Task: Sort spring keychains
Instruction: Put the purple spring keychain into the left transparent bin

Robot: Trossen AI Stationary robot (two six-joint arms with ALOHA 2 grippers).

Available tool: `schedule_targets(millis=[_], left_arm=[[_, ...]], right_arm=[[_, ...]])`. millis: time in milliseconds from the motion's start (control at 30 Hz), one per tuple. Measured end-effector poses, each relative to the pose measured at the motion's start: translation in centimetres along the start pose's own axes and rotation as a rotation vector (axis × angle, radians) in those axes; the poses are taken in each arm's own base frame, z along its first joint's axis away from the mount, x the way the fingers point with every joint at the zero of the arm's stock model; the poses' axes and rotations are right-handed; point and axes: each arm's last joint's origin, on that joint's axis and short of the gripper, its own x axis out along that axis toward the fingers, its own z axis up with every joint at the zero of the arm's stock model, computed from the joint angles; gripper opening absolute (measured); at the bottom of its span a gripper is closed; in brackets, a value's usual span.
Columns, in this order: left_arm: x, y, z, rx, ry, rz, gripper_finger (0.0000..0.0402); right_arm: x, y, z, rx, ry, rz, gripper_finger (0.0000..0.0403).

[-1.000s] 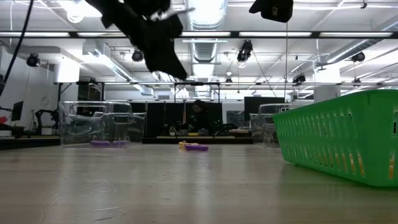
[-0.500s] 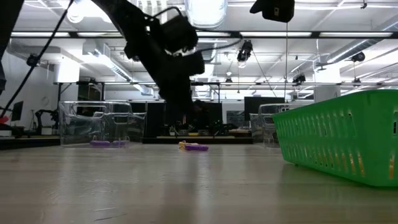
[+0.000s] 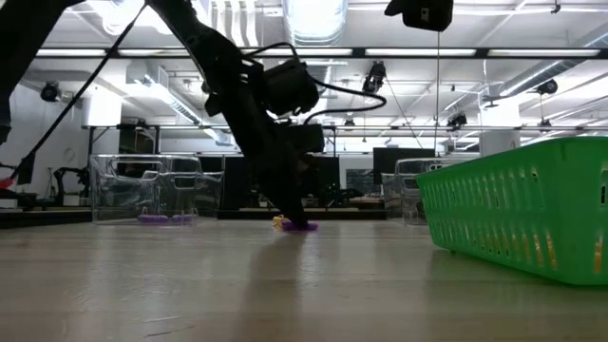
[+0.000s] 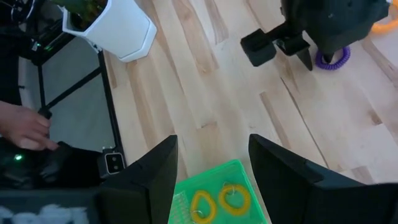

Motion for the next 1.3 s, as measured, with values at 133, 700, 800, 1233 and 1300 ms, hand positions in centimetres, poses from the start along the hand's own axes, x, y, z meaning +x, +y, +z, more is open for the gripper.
schedule_targets(millis=[133, 700, 800, 1233, 1300], left_arm=[[0.9, 0.2, -0.2, -0.032, 0.043, 0.017, 0.011], [-11.2, 0.6, 4.4, -0.167, -0.108, 0.237, 0.0002], [-15.5, 0.8, 4.5, -0.185, -0.197, 0.326, 0.0002], [-25.0, 1.7, 0.0, -0.333, -0.218, 0.629, 0.0], [-24.8, 2.2, -1.0, -0.384, -0.186, 0.653, 0.0]], right_arm=[[0.0, 0.2, -0.1, 0.007, 0.004, 0.003, 0.0192], [0.0, 0.2, -0.1, -0.005, 0.005, 0.004, 0.0192], [0.0, 0.2, -0.1, -0.008, 0.004, 0.004, 0.0192], [0.0, 0.2, -0.1, -0.029, 0.0, 0.006, 0.0192], [0.0, 0.2, -0.1, -0.031, -0.003, 0.008, 0.0192]])
